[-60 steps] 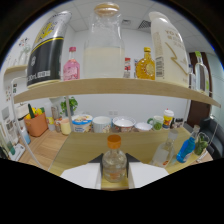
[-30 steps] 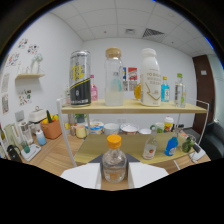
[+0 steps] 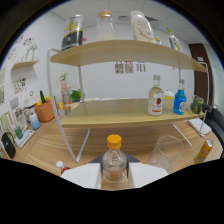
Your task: Make me a cup of Vodka Sunrise.
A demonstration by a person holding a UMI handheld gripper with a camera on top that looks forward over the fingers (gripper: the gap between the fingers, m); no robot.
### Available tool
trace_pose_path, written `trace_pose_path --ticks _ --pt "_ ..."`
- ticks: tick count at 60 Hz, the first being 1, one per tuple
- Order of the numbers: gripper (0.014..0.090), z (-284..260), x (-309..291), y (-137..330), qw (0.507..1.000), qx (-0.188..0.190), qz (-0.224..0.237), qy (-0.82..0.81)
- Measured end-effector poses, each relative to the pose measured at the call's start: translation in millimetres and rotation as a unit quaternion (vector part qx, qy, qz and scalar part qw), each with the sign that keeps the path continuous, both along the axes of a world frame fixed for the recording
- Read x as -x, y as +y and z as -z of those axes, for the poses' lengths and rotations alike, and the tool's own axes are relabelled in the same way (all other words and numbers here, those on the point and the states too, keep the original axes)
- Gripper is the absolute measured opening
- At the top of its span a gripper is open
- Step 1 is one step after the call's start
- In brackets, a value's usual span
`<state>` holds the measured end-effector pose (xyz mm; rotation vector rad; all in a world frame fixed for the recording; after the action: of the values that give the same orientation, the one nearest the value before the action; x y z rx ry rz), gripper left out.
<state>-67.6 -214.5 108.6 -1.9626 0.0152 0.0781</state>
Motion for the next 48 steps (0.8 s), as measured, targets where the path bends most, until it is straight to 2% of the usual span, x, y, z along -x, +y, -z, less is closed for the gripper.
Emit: trace_pose_path --ticks 8,26,48 --pt "0.0352 35.6 3.3 15.4 1.000 0.030 0.001 -0.004" --pt "0.0354 89.2 13.5 12.2 0.995 0.096 -0.010 -0.011" --pt "0.0369 90.9 15.7 1.2 0.995 0.093 -0.039 -0.025"
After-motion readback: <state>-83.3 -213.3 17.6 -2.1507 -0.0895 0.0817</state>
